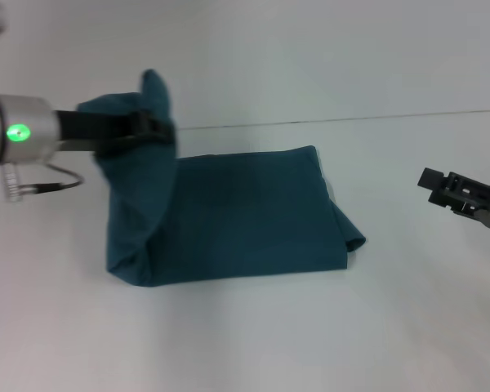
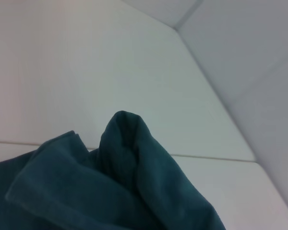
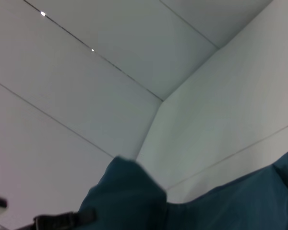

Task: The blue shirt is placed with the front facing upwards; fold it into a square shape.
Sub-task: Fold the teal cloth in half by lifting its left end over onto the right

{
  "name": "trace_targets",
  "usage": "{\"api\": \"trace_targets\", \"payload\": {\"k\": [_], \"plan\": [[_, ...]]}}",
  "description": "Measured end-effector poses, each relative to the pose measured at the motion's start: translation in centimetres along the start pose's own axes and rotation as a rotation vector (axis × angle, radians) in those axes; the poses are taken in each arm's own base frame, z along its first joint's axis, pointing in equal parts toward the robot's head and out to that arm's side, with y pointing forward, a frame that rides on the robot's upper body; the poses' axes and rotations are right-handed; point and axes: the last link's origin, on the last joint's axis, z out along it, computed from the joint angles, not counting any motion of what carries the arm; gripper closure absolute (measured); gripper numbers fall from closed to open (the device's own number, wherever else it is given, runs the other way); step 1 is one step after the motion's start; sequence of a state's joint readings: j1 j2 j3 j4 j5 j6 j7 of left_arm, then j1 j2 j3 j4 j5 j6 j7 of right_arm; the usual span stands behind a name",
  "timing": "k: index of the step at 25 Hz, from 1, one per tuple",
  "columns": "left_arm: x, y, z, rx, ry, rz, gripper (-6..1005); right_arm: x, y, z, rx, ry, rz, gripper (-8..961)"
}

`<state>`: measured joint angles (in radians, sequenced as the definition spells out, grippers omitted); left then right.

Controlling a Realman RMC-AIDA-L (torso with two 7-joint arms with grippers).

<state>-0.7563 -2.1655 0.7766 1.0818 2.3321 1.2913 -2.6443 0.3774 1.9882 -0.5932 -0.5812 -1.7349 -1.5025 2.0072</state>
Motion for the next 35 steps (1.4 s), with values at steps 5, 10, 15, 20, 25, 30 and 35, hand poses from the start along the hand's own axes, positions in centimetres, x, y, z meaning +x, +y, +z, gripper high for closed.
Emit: {"api": "trace_targets", "payload": {"k": [5,10,15,20,25,30,35], "plan": [[-0.7,2.5,4.0,-0.059,-0.034,0.014,932,0.2,0.0,0.3,0.000,0.016,-0.001,149],[-1.5,3.1,6.1,-0.056,-0.052,0.018,931,0.2,0.1,0.5,-0.006,0.018,-0.002,151],[-2.2,2.6,7.1,-0.037,-0.037,-0.005,932,0.2,0.1,0.5,-0.006,0.017,-0.003,153],[-2.6,2.4,7.7,-0.040,-0.022,-0.033,931,0.3,0.1,0.6,-0.008,0.017,0.004,155],[-2.7,2.9,8.0,-0.094,0.000,-0.045,912,0.2,0.1,0.6,-0.005,0.013,0.004,158],[-3.0,3.6,8.6,-0.121,-0.022,-0.025,881,0.1,0.1,0.5,-0.003,0.015,0.001,160],[-2.8,3.8,8.9,-0.118,-0.014,-0.024,765,0.2,0.0,0.5,-0.003,0.017,0.002,162]]}}
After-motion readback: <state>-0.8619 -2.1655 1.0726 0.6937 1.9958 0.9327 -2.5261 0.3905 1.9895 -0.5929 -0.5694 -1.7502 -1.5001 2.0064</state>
